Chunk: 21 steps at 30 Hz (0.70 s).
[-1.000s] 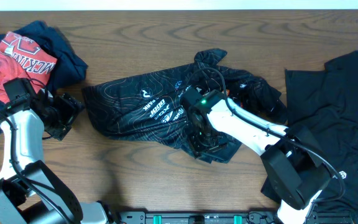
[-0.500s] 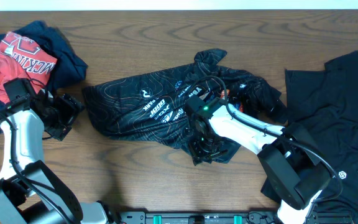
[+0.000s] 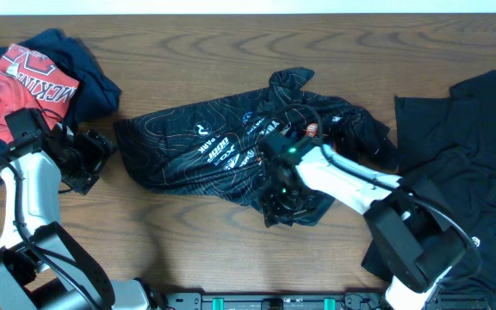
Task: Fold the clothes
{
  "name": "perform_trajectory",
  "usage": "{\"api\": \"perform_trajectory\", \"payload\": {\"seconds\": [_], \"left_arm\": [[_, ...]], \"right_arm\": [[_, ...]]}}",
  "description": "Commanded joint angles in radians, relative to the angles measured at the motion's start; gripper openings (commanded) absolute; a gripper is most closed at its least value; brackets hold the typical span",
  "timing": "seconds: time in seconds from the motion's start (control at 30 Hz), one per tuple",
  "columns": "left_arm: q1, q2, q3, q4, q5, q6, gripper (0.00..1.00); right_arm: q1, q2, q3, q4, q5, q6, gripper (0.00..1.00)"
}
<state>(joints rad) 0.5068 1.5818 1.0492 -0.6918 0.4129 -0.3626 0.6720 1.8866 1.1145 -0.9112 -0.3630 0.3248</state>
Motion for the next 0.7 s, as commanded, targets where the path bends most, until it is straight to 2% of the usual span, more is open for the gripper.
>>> {"api": "perform_trajectory", "payload": {"seconds": [0.0, 0.07, 0.17, 0.2, 0.27, 0.5, 0.6, 0.67], "left_arm": [[-0.002, -0.009, 0.004, 0.000, 0.006, 0.010, 0.82], [-0.002, -0.009, 0.004, 0.001, 0.006, 0.010, 0.82], [-0.002, -0.009, 0.004, 0.000, 0.006, 0.010, 0.82], [-0.002, -0.009, 0.004, 0.000, 0.006, 0.010, 0.82], [-0.002, -0.009, 0.004, 0.000, 0.006, 0.010, 0.82], [-0.002, -0.009, 0.004, 0.000, 0.006, 0.010, 0.82], [-0.002, -0.009, 0.004, 0.000, 0.006, 0.010, 0.82], [-0.002, -0.009, 0.004, 0.000, 0.006, 0.010, 0.82]], "right_arm": [[-0.061, 0.030, -0.085, 0.021, 0.021, -0.002, 0.61], [-0.086, 0.030, -0.106, 0.019, 0.023, -0.010, 0.51], [-0.114, 0.030, -0.124, 0.021, 0.023, -0.019, 0.46], [-0.121, 0.030, -0.127, 0.022, 0.023, -0.019, 0.46], [-0.133, 0.030, -0.134, 0.023, 0.023, -0.019, 0.54], [-0.161, 0.030, -0.134, 0.040, 0.130, -0.019, 0.61], [-0.208, 0.030, -0.127, 0.056, 0.119, -0.020, 0.60], [-0.250, 0.030, -0.116, 0.056, 0.119, -0.035, 0.55]]}}
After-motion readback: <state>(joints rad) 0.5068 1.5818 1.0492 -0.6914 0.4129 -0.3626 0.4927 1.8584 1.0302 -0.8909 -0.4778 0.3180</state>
